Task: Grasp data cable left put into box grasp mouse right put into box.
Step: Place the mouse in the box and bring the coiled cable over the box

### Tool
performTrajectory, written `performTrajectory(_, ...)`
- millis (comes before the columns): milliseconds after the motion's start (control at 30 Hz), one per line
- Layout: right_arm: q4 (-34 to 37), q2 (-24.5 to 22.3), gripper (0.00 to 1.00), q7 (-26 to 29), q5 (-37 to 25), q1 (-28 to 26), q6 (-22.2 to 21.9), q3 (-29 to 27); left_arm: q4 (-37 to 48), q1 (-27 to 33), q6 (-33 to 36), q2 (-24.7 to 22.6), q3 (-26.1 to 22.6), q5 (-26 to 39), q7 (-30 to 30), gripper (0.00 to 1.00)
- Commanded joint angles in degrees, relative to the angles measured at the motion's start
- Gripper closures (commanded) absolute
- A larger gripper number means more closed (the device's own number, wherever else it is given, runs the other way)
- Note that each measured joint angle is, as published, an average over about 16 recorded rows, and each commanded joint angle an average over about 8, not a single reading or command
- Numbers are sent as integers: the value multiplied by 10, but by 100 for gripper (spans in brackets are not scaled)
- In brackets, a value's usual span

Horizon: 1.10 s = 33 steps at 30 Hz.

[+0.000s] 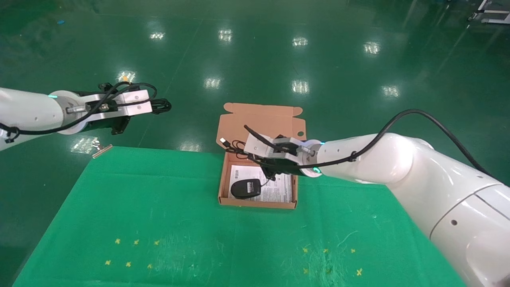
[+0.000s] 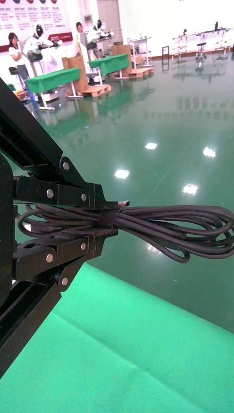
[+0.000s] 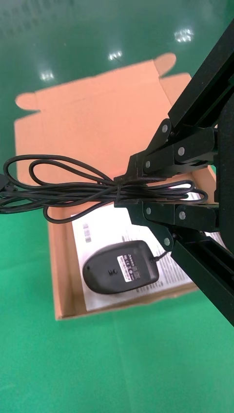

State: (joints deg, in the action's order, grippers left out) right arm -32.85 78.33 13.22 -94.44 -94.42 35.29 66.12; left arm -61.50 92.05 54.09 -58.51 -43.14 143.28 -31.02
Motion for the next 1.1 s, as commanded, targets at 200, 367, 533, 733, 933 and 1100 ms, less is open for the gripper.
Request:
performTrajectory(200,12,0,0,12,13,4,-9,18,-1,0,0,0,0,0,0,100)
performTrajectory(367,1,-7,0,12,16,7,-11,19,-1,-1,0,0,0,0,0,100)
performTrajectory(533,-16,-16,0,16,16,11,-19,23,-6,-8,-4,-5,-2,-7,4,100)
performTrajectory(733,-36,-32,0,20,11,11,-27,28,2,-22,-18,-24,-10,-22,19,100)
performTrajectory(933,-70,-85,0,27,3,5,-33,24,41,-41,-61,-66,-22,-41,50,100)
performTrajectory(1100,-114,-146,0,48,-17,-3,-36,25,119,-53,-130,-127,-33,-51,83,100)
